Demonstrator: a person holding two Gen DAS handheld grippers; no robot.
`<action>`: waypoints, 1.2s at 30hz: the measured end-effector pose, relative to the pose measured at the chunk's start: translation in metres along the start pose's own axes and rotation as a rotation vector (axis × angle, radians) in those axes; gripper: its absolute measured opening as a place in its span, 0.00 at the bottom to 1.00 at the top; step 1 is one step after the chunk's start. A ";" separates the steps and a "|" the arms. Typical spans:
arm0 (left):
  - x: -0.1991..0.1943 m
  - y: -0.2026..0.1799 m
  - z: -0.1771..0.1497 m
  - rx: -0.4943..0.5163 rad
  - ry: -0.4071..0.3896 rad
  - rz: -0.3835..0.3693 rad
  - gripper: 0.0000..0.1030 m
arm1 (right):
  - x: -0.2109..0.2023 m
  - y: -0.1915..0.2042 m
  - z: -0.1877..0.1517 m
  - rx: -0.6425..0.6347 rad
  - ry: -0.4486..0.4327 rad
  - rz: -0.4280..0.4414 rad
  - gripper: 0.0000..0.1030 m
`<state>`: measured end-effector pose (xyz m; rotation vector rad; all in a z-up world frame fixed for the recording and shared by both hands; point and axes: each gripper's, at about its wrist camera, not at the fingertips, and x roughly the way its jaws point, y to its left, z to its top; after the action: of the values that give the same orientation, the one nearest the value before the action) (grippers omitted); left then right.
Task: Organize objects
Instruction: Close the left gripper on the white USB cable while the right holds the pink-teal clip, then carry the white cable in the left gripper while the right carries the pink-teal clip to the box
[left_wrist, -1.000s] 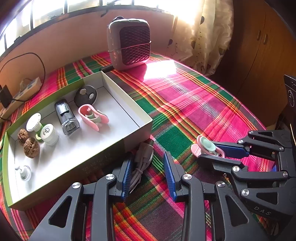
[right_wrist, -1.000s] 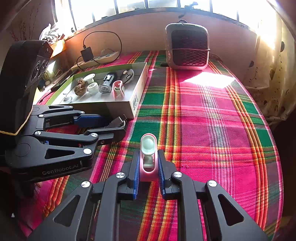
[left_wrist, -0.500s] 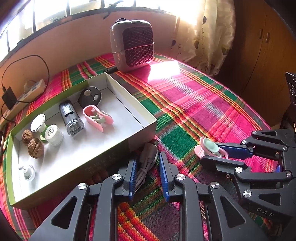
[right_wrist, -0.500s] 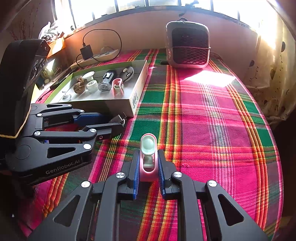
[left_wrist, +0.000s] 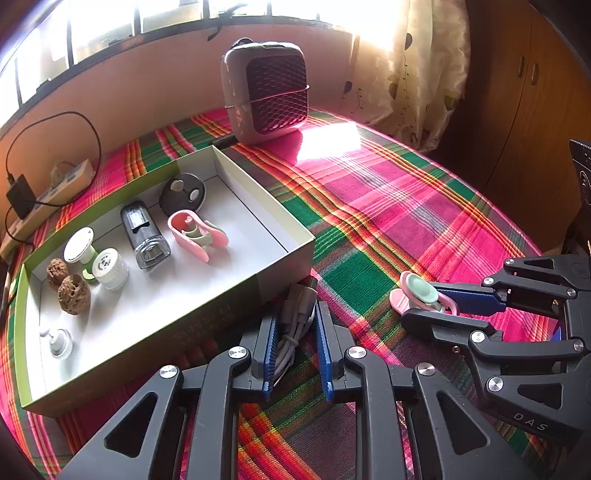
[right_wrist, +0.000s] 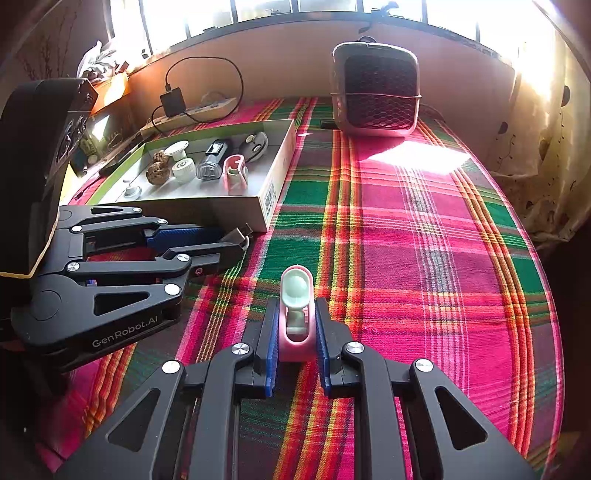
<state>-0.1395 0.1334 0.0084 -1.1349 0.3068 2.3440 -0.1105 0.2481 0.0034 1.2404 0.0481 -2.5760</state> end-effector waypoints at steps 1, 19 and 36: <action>0.000 0.000 0.000 0.000 0.000 0.000 0.17 | 0.000 0.000 0.000 0.000 0.000 0.000 0.18; -0.005 -0.005 -0.005 0.007 -0.001 0.001 0.15 | 0.000 0.002 0.000 -0.010 0.001 -0.009 0.18; -0.023 -0.008 -0.021 -0.022 -0.014 0.026 0.15 | -0.011 0.011 -0.003 -0.007 -0.016 -0.022 0.18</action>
<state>-0.1091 0.1237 0.0137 -1.1310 0.2929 2.3829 -0.0988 0.2406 0.0104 1.2227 0.0683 -2.6021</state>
